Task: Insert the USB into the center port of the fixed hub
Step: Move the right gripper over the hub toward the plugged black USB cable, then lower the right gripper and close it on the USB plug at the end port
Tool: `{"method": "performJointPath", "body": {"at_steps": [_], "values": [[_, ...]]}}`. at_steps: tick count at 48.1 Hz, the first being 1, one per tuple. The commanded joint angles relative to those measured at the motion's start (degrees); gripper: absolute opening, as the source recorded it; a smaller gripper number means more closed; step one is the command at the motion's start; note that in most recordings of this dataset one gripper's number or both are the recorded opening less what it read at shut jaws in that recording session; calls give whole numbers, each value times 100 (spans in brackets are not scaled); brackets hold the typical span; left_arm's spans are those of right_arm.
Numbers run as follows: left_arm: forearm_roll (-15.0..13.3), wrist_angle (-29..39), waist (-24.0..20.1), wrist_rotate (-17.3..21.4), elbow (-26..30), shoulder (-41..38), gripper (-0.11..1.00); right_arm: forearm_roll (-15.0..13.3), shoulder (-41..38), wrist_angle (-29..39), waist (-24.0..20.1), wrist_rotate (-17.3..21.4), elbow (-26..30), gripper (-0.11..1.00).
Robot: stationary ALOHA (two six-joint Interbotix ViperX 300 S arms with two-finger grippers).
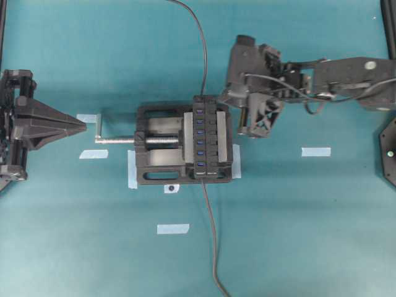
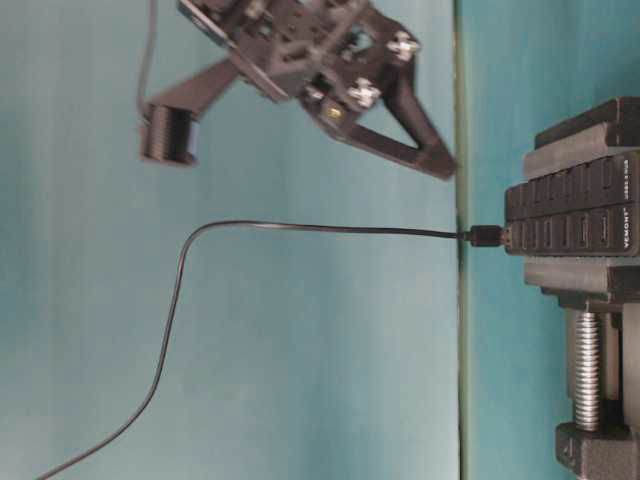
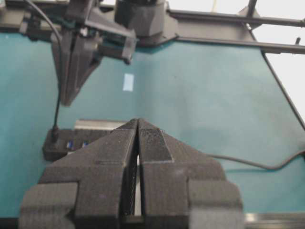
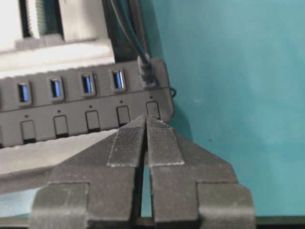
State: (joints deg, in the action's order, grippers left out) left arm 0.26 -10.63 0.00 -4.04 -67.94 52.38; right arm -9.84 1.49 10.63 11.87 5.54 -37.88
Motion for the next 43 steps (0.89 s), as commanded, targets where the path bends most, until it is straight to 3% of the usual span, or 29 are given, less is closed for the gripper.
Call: {"method": "performJointPath", "body": {"at_steps": [1,43], "values": [[18,-35,-9,-9,123,-18,0,-9,-18,-26,26,-18,202,4],[9,79,-9,-9,79,97,0,-44,-211,105,105,9,422,4]]}}
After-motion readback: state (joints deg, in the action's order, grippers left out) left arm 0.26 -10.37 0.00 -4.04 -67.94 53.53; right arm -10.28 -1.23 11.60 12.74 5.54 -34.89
